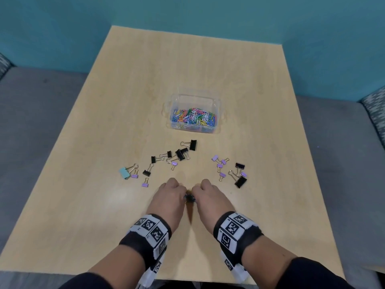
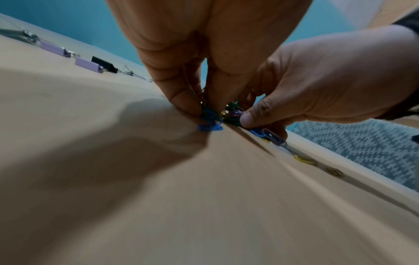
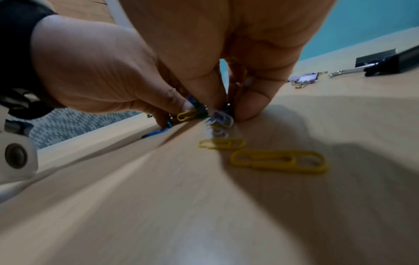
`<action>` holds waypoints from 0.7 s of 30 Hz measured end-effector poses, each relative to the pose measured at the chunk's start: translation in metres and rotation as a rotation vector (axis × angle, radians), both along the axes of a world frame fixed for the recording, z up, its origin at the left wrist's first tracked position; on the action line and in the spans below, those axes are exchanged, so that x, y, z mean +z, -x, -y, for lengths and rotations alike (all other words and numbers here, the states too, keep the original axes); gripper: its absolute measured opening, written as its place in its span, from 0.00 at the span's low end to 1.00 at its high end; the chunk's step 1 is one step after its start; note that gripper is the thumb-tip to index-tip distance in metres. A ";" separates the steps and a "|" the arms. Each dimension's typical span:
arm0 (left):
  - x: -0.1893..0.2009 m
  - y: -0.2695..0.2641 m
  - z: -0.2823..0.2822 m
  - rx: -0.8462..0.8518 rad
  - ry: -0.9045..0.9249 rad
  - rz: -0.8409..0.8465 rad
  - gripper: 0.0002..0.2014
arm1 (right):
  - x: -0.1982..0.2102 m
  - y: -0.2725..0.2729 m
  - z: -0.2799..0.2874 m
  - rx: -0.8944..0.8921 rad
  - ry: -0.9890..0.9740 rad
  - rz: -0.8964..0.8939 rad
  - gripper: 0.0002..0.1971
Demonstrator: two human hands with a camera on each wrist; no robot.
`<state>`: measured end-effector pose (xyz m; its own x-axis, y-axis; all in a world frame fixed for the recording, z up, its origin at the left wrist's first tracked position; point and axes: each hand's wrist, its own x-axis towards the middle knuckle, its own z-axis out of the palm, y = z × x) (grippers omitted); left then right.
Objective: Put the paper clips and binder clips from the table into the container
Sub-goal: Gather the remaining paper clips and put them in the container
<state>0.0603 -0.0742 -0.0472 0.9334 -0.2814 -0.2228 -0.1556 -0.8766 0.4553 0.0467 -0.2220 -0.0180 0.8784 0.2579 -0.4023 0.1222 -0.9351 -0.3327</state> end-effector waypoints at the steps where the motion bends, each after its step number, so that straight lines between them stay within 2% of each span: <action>1: 0.000 0.000 -0.001 -0.003 0.000 0.003 0.03 | 0.002 -0.001 0.002 0.008 0.005 -0.011 0.15; 7: 0.007 -0.002 -0.008 -0.029 0.028 -0.006 0.04 | 0.011 -0.008 0.011 0.024 0.032 -0.057 0.15; 10: 0.014 -0.004 -0.010 0.012 0.057 -0.056 0.05 | 0.007 -0.011 0.015 -0.044 -0.013 -0.093 0.09; 12: 0.020 -0.007 -0.012 0.060 0.107 -0.103 0.06 | 0.005 -0.012 0.018 -0.106 -0.081 -0.120 0.05; 17: 0.039 -0.017 -0.019 0.164 0.265 -0.214 0.05 | 0.014 -0.015 0.029 -0.233 -0.296 -0.214 0.06; 21: 0.067 -0.037 -0.022 0.316 0.538 -0.333 0.09 | 0.035 -0.031 0.038 -0.422 -0.523 -0.291 0.06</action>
<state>0.0977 -0.0525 0.0195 0.8950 -0.1598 -0.4164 0.2917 -0.4965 0.8176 0.0782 -0.2600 0.0165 0.8218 0.1439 -0.5513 -0.3744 -0.5929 -0.7129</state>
